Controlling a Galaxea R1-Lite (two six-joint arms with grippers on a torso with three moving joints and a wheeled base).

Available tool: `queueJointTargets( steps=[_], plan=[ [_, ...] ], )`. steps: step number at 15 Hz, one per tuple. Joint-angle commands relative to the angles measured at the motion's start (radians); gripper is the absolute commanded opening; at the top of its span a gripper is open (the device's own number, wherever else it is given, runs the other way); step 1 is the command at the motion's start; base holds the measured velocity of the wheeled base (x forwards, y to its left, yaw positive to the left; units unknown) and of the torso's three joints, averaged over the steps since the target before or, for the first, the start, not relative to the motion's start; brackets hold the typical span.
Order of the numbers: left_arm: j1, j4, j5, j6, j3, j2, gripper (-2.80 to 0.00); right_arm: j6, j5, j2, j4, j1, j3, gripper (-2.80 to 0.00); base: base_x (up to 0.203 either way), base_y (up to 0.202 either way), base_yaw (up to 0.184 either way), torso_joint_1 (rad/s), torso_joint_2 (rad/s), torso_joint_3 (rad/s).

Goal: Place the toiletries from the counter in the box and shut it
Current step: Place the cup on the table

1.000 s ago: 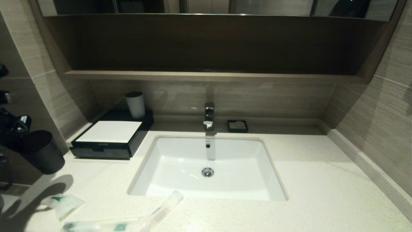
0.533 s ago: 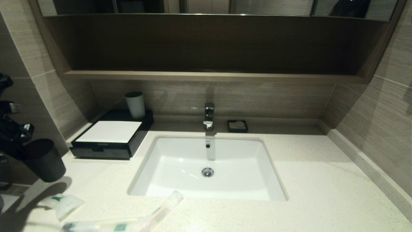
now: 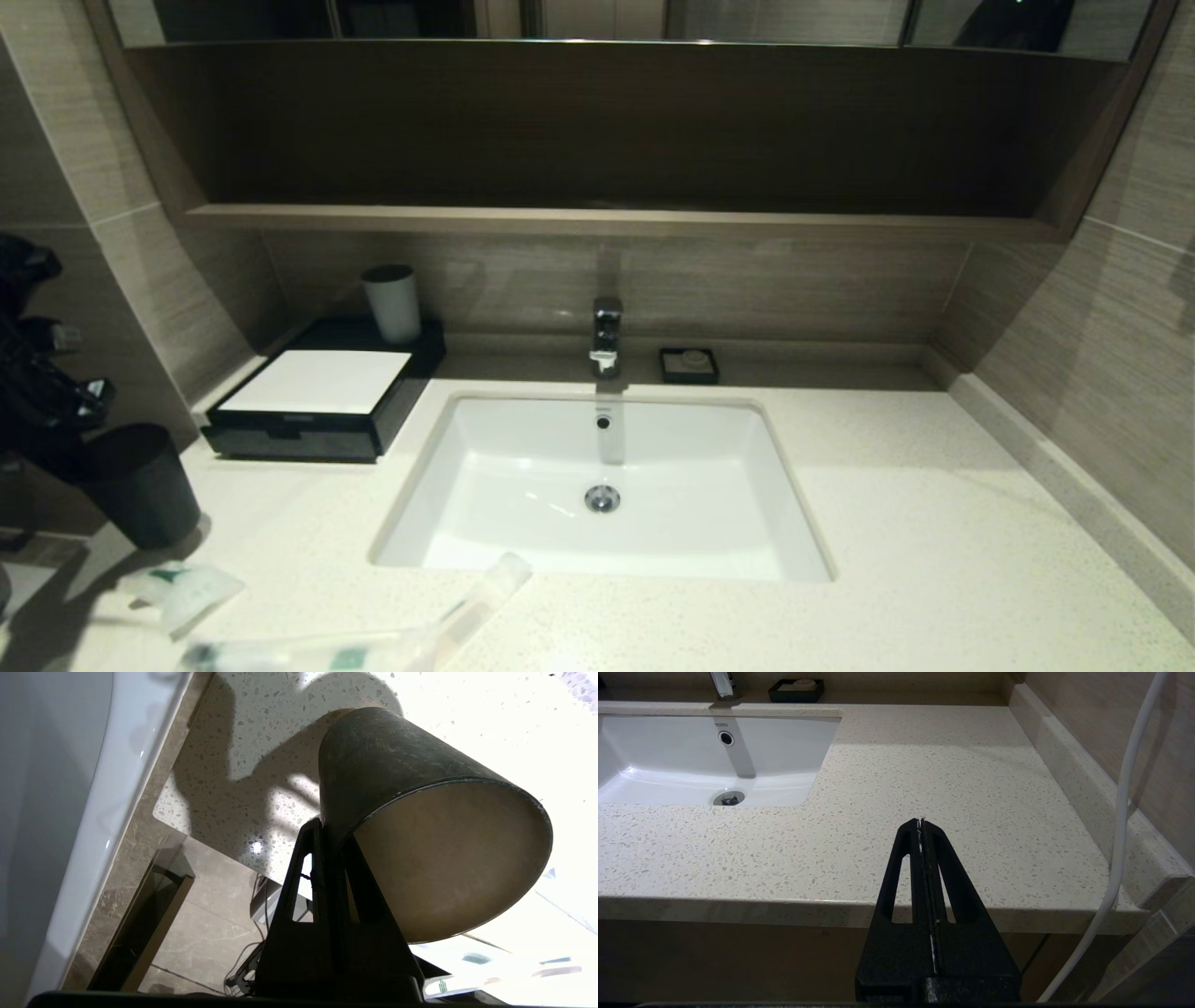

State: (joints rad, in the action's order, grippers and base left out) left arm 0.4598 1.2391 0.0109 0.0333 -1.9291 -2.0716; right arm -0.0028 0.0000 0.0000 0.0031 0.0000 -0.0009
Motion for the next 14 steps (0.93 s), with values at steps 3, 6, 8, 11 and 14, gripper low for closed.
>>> queueJointTargets(
  steps=[3, 6, 8, 11, 14],
  plan=[
    [0.002, -0.011, -0.002, 0.000, -0.003, -0.030, -2.80, 0.000, 0.000, 0.000, 0.000, 0.000, 0.001, -2.80, 0.000, 0.000, 0.000, 0.000, 0.00, 0.000],
    [0.009, -0.031, 0.001, 0.002, 0.004, -0.052, -2.80, 0.000, 0.000, 0.000, 0.000, 0.000, 0.001, -2.80, 0.000, 0.000, 0.000, 0.000, 0.00, 0.000],
    [0.014, -0.036, 0.003, 0.001, 0.007, -0.065, -2.80, 0.000, 0.000, 0.000, 0.000, 0.000, 0.001, -2.80, 0.000, 0.000, 0.000, 0.000, 0.00, 0.000],
    [0.014, -0.041, 0.003, 0.001, 0.007, -0.076, -2.80, 0.000, 0.000, 0.000, 0.000, 0.000, 0.001, -2.80, 0.000, 0.000, 0.000, 0.000, 0.00, 0.000],
    [0.022, -0.055, 0.003, -0.001, 0.002, -0.082, 0.00, 0.000, 0.000, 0.000, 0.000, 0.000, -0.001, -2.80, 0.000, 0.000, 0.000, 0.000, 0.00, 0.000]
  ],
)
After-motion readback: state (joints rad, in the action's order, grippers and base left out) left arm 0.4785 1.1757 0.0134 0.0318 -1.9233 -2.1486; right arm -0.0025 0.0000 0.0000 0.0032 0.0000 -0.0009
